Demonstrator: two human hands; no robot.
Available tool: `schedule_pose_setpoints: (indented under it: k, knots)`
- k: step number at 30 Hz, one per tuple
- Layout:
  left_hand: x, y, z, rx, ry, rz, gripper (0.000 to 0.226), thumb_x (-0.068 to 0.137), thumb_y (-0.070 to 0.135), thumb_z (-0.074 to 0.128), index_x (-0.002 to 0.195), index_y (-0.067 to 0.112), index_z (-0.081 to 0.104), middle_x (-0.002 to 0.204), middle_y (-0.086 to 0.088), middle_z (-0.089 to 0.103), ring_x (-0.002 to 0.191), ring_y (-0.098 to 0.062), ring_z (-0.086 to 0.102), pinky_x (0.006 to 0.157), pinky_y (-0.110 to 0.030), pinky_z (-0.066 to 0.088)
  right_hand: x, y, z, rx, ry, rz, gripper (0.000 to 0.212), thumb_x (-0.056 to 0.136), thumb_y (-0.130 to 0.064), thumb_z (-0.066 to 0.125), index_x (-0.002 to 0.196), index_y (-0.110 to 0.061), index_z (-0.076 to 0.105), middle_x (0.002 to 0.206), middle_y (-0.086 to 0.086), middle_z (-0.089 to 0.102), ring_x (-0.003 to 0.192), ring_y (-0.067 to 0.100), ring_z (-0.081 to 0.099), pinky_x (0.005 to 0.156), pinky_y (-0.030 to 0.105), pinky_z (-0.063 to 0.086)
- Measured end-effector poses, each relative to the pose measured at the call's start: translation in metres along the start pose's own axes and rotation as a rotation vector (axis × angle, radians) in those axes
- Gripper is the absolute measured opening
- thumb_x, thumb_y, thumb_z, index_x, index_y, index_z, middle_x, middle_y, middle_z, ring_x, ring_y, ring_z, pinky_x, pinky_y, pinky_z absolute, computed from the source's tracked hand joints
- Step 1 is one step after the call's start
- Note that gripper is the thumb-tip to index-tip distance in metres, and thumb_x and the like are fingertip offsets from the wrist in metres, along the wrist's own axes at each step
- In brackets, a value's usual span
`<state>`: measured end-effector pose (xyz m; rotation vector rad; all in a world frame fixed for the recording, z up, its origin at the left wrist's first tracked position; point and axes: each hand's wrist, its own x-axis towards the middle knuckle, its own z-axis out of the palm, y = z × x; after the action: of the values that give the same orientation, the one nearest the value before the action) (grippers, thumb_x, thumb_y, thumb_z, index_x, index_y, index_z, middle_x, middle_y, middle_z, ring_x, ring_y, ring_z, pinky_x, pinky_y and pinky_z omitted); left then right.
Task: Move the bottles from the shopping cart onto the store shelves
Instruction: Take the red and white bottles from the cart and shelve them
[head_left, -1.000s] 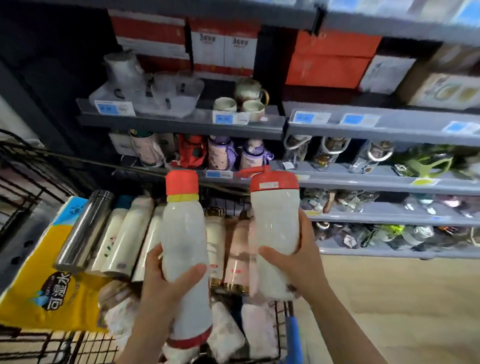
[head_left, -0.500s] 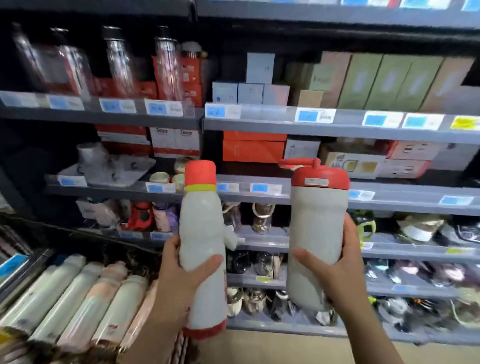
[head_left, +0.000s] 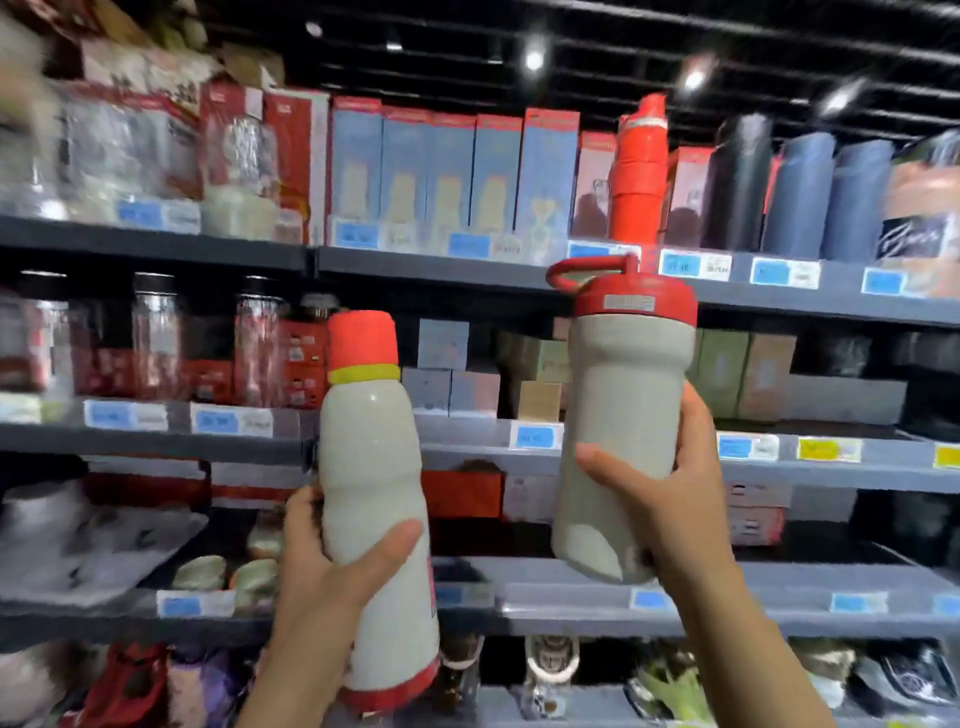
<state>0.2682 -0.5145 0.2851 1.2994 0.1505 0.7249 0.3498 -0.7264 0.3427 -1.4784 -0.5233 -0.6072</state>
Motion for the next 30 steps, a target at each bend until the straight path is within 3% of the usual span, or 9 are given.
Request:
schedule_pose_setpoints:
  k: [4,9,14,19,21,24,27,30]
  knots:
    - [0.050,0.015,0.006,-0.018,-0.037,0.081,0.081,0.048,0.025,0.094,0.114,0.033,0.047,0.106,-0.002,0.065,0.088,-0.027,0.067,0.065,-0.039,0.053,0.071,-0.027,0.033,0.128,0.023,-0.095,0.089,0.045,-0.041,0.082,0.125,-0.031,0.046,0.115,-0.002,0.062,0.096,0.016,0.065,0.072,0.036,0.057]
    - [0.096,0.027,0.015,-0.010,-0.033,0.159,0.072,0.042,0.035,0.083,0.102,0.049,0.044,0.103,0.004,0.066,0.085,-0.023,0.068,0.063,-0.038,0.053,0.145,-0.052,0.067,0.257,0.001,-0.123,0.075,0.057,-0.027,0.081,0.124,-0.021,0.046,0.109,0.007,0.065,0.089,0.024,0.069,0.063,0.035,0.057]
    - [0.112,0.038,0.017,0.009,0.011,0.209,0.079,0.029,0.047,0.083,0.099,0.052,0.046,0.100,0.006,0.067,0.077,-0.018,0.070,0.059,-0.035,0.055,0.206,-0.061,0.086,0.397,0.048,-0.082,0.071,0.067,-0.022,0.083,0.125,-0.022,0.042,0.107,0.004,0.064,0.080,0.021,0.068,0.063,0.037,0.057]
    - [0.118,0.056,0.018,0.043,0.090,0.291,0.072,0.044,0.035,0.092,0.097,0.049,0.045,0.102,0.002,0.065,0.082,-0.023,0.068,0.059,-0.035,0.051,0.269,-0.062,0.106,0.502,0.109,-0.130,0.082,0.059,-0.035,0.082,0.127,-0.020,0.037,0.111,0.004,0.061,0.088,0.022,0.067,0.059,0.035,0.058]
    - [0.120,0.065,0.019,0.072,0.132,0.337,0.075,0.041,0.039,0.092,0.098,0.048,0.045,0.104,0.003,0.064,0.084,-0.023,0.067,0.061,-0.036,0.051,0.294,-0.060,0.113,0.456,0.157,-0.220,0.096,0.055,-0.041,0.084,0.133,-0.018,0.034,0.119,0.003,0.060,0.099,0.019,0.065,0.076,0.038,0.058]
    - [0.123,0.074,0.022,0.089,0.198,0.386,0.073,0.045,0.033,0.088,0.104,0.041,0.046,0.102,0.005,0.062,0.085,-0.021,0.065,0.061,-0.034,0.048,0.325,-0.050,0.118,0.260,0.195,-0.336,0.115,0.058,-0.037,0.088,0.147,-0.014,0.019,0.138,0.006,0.046,0.119,0.019,0.053,0.102,0.034,0.044]
    - [0.124,0.078,0.027,0.109,0.222,0.411,0.077,0.051,0.023,0.082,0.116,0.035,0.043,0.102,0.007,0.060,0.085,-0.019,0.063,0.062,-0.033,0.047,0.349,-0.036,0.112,0.008,0.201,-0.385,0.118,0.061,-0.029,0.089,0.150,-0.009,0.014,0.147,0.011,0.033,0.132,0.021,0.037,0.103,0.024,0.030]
    - [0.128,0.077,0.032,0.136,0.239,0.424,0.083,0.044,0.030,0.085,0.115,0.039,0.044,0.104,0.008,0.060,0.088,-0.019,0.063,0.066,-0.037,0.049,0.362,-0.023,0.111,-0.161,0.170,-0.366,0.110,0.059,-0.027,0.090,0.144,-0.006,0.023,0.142,0.013,0.036,0.128,0.026,0.039,0.101,0.033,0.034]
